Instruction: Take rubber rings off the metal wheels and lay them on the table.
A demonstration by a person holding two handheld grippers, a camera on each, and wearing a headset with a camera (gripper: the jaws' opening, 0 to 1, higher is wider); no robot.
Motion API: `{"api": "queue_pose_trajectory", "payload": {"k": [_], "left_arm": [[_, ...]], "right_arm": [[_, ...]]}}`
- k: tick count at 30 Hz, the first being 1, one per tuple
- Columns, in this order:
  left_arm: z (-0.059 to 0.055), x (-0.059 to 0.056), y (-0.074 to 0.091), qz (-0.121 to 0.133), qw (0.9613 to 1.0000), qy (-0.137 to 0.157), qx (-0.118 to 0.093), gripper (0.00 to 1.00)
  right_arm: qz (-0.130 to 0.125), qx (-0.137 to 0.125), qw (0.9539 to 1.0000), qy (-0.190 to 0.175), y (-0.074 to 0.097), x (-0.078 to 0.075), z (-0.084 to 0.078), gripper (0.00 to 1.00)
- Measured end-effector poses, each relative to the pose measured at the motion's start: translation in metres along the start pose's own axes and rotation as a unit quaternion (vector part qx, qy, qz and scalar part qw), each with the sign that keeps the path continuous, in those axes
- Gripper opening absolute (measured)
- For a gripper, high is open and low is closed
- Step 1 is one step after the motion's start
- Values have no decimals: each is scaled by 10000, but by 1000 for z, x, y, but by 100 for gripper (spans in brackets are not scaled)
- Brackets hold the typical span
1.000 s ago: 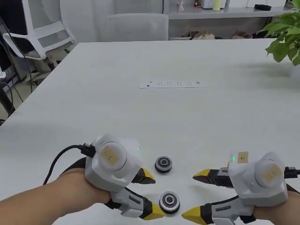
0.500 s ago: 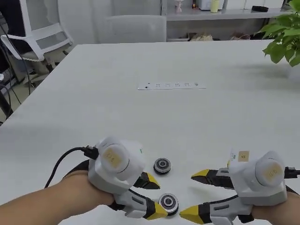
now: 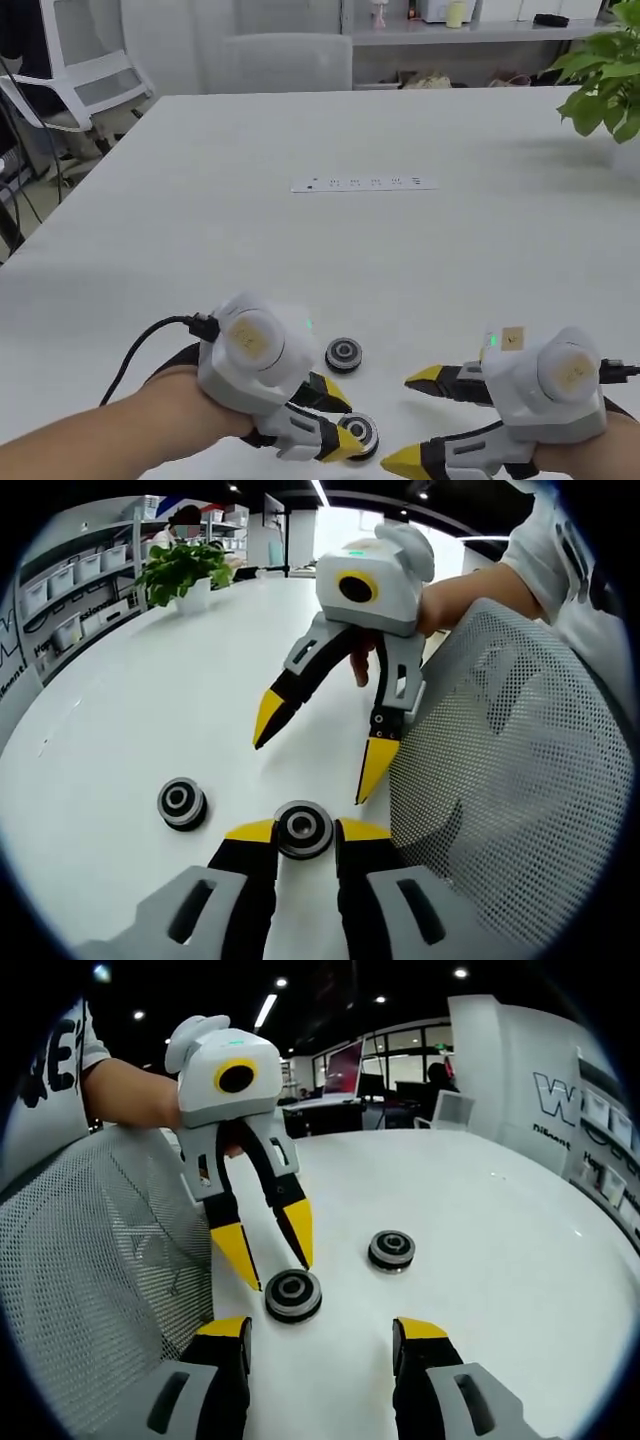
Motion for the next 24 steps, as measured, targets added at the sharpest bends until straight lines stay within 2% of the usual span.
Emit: {"api": "queue_pose_trajectory", "payload": {"k": [8,15,24], "left_arm": [[-1,0,-3,43,10000,-72,-6,9],[-6,0,-7,79,9999,-116,75,10],[-6,0,-8,171,9994,-300,44,8]], "right_arm": [[-9,1,10000,4,0,-1,-1,55],[0,17,10000,-1,-1,-1,-3,55],[9,23,10000,-15,-2,-2,-3,55]]}}
Point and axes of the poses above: the centre of the closed fingertips' face, and the gripper's own axes: y roughly backward along the fingers, x roughly to its left, z roughly out of its top, the point moved 4 cm from there along y, roughly backward along the fingers, and after that the axes turned 2 degrees about z, right-handed, at the moved point
